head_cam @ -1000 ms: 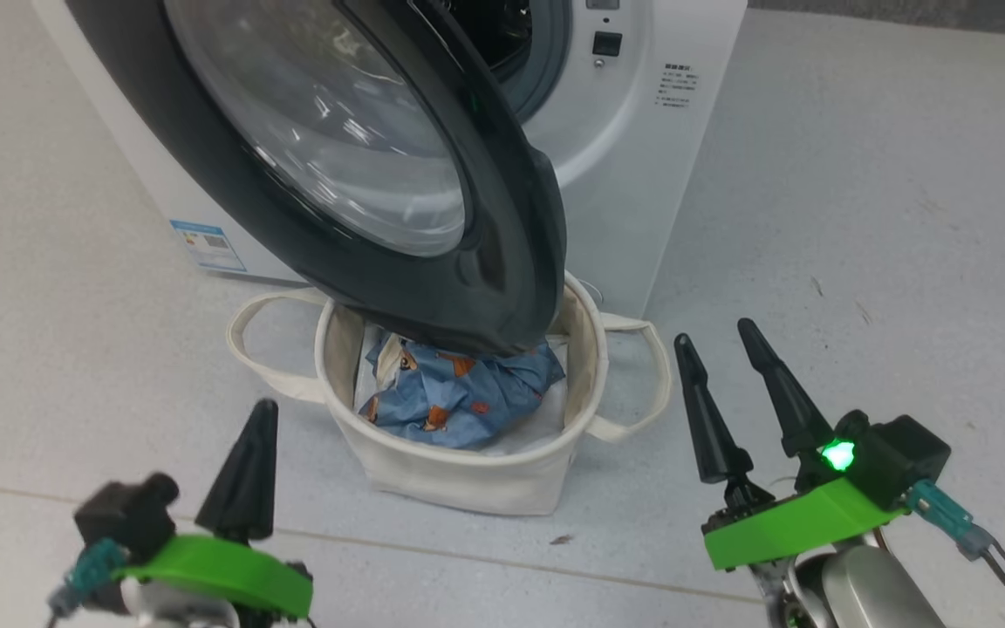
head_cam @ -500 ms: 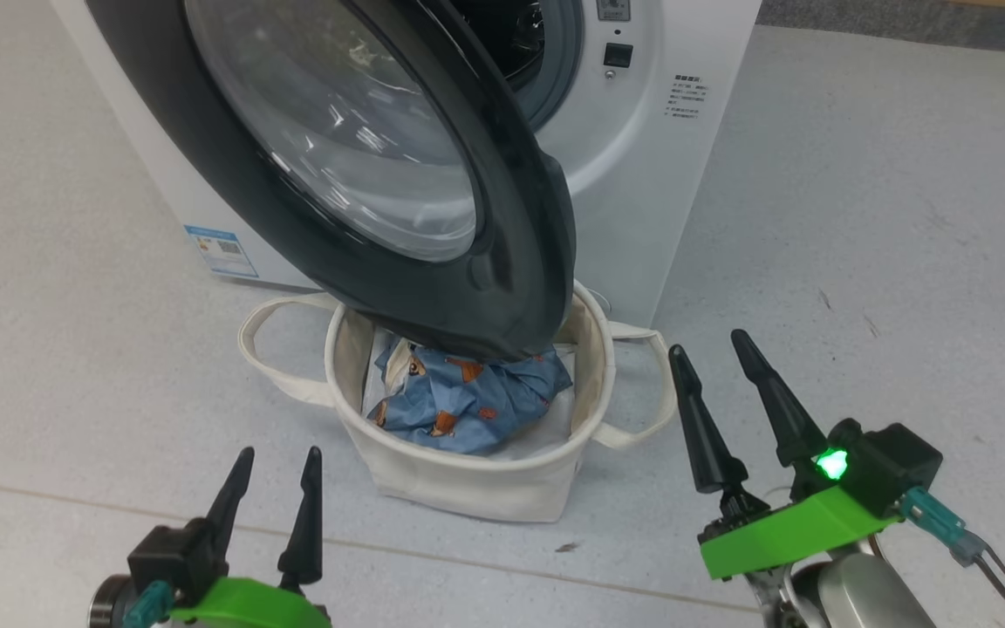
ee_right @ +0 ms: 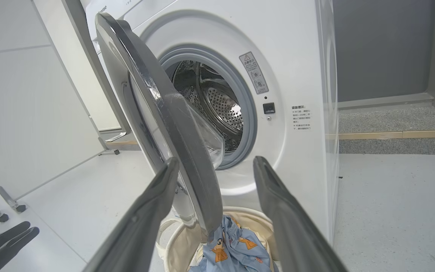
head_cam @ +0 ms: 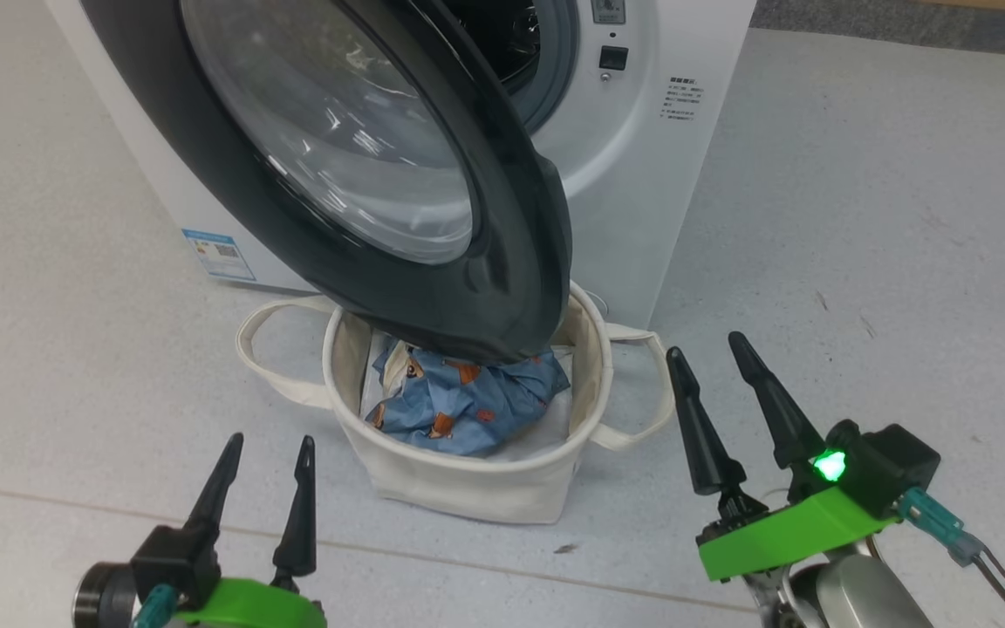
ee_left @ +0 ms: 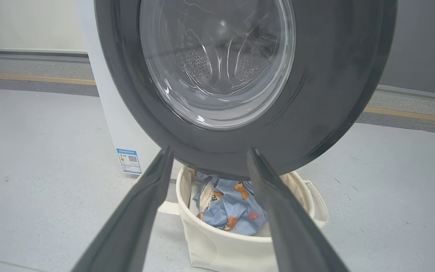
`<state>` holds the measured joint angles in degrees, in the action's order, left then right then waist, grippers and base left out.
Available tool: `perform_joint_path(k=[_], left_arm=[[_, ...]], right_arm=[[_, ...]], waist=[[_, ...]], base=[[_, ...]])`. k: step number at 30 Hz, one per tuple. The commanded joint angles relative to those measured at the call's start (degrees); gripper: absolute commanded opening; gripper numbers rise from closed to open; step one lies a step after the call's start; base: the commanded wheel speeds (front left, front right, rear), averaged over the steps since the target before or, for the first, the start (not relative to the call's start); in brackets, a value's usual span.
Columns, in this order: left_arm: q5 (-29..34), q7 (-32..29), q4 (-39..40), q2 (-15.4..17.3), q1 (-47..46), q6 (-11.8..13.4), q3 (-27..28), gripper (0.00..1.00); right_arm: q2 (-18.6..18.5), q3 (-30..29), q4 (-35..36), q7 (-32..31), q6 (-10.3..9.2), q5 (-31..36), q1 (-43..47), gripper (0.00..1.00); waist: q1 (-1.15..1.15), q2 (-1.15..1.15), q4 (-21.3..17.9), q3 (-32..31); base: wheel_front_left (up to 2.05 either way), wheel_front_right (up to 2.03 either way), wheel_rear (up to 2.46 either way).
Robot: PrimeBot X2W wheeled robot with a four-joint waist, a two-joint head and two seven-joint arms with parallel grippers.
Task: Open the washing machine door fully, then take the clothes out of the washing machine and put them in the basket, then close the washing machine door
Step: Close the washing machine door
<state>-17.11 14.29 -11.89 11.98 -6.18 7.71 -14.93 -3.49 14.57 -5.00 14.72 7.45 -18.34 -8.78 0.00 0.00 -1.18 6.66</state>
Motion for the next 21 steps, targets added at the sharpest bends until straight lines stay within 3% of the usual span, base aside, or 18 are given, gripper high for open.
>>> perform_joint_path(k=[1,15,16,17,21], left_arm=[[1.04,0.63,2.16,1.32,-0.84,0.63,2.34,1.0],[1.56,0.7,1.83,0.01,-0.52,-0.22,1.72,1.0],[1.55,0.7,1.79,-0.12,-0.69,-0.29,1.66,1.0],[1.56,0.7,1.74,-0.22,-0.85,-0.34,1.62,1.0],[1.66,0.7,1.65,-0.5,-1.41,-0.42,1.55,1.0]], right_arm=[[0.61,1.12,1.72,0.28,0.03,-0.4,-0.1,1.0],[0.61,2.27,1.7,0.28,0.03,-0.44,-0.38,1.0],[0.61,2.73,2.27,0.28,0.03,-0.31,-0.86,0.72],[0.61,3.42,2.87,0.28,0.03,-0.04,-1.31,0.0],[0.61,5.8,5.34,0.28,0.03,0.92,-3.28,0.0]], waist=[[0.0,0.0,0.01,0.08],[0.0,0.0,1.12,0.65],[0.0,0.0,1.32,0.96],[0.0,0.0,1.52,1.27],[0.0,0.0,2.17,3.04]], base=[[0.0,0.0,0.0],[0.0,0.0,0.0],[0.0,0.0,0.0],[0.0,0.0,0.0],[0.0,0.0,0.0]])
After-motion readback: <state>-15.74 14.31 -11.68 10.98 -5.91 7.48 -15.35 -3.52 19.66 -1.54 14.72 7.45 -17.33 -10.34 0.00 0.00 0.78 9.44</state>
